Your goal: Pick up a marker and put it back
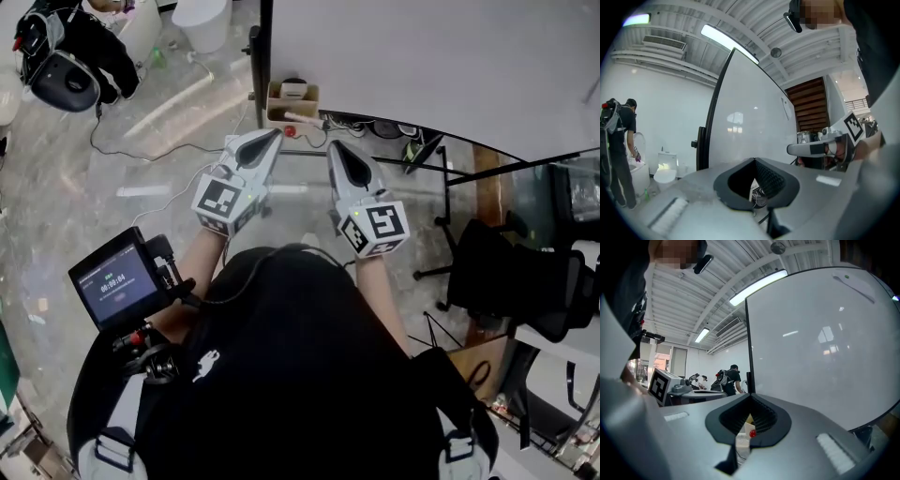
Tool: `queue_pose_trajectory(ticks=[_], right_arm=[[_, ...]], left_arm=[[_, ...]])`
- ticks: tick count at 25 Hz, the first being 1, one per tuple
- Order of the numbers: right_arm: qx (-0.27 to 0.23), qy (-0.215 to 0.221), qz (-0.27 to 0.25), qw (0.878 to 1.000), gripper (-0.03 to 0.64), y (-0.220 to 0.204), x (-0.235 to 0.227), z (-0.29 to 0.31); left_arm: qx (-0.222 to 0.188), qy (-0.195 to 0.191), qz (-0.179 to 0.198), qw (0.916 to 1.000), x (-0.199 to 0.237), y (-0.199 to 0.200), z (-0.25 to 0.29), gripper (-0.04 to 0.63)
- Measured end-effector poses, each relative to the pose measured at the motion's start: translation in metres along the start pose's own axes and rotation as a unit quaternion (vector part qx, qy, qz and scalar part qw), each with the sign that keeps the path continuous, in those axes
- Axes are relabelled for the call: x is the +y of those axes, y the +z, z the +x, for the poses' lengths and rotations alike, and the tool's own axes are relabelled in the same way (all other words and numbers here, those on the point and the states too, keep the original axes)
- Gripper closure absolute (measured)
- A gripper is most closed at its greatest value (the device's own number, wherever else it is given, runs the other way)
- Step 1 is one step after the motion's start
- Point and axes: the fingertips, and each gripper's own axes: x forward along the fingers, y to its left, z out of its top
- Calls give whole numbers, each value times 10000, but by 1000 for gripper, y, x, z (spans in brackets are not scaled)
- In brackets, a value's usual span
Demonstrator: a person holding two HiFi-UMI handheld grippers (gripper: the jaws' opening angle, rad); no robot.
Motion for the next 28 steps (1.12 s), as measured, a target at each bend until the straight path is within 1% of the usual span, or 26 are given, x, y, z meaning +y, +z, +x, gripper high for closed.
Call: queue_pose_trajectory(ticks=[4, 10, 12, 13, 15, 18, 21, 24, 25, 26, 28], right_arm=[[86, 113, -27, 9999, 607, -4, -21, 4], [167, 167, 88, 9997, 607, -16, -78, 6], [187, 182, 113, 9996, 607, -19, -92, 6], [196, 188, 114, 9996, 607, -20, -94, 6], [201, 202, 110, 9995, 607, -18, -88, 6], [197, 230, 103, 9995, 607, -14, -73, 4], [210, 241, 114, 9994, 607, -14, -74, 4], [239, 250, 117, 9993, 607, -18, -83, 6], [246, 256, 111, 9993, 607, -19, -84, 7], [251, 262, 103, 9993, 607, -19, -84, 7], [256, 269, 89, 9993, 607, -18, -83, 7]], left_arm=[[174, 59, 222, 9996, -2, -14, 22, 592], [552, 80, 565, 9968, -19, -44, 81, 591], [638, 84, 609, 9961, -22, -51, 96, 588], [668, 80, 608, 9959, -23, -54, 99, 568], [707, 63, 645, 9954, -24, -53, 95, 557], [816, 52, 966, 9920, -24, -50, 84, 529], [1033, 103, 1469, 9837, -23, -54, 89, 490], [1120, 243, 1765, 9776, -22, -63, 102, 476], [1151, 268, 1928, 9741, -22, -67, 104, 474], [1208, 266, 2167, 9684, -23, -71, 105, 469], [1356, 222, 2747, 9517, -26, -78, 106, 466]])
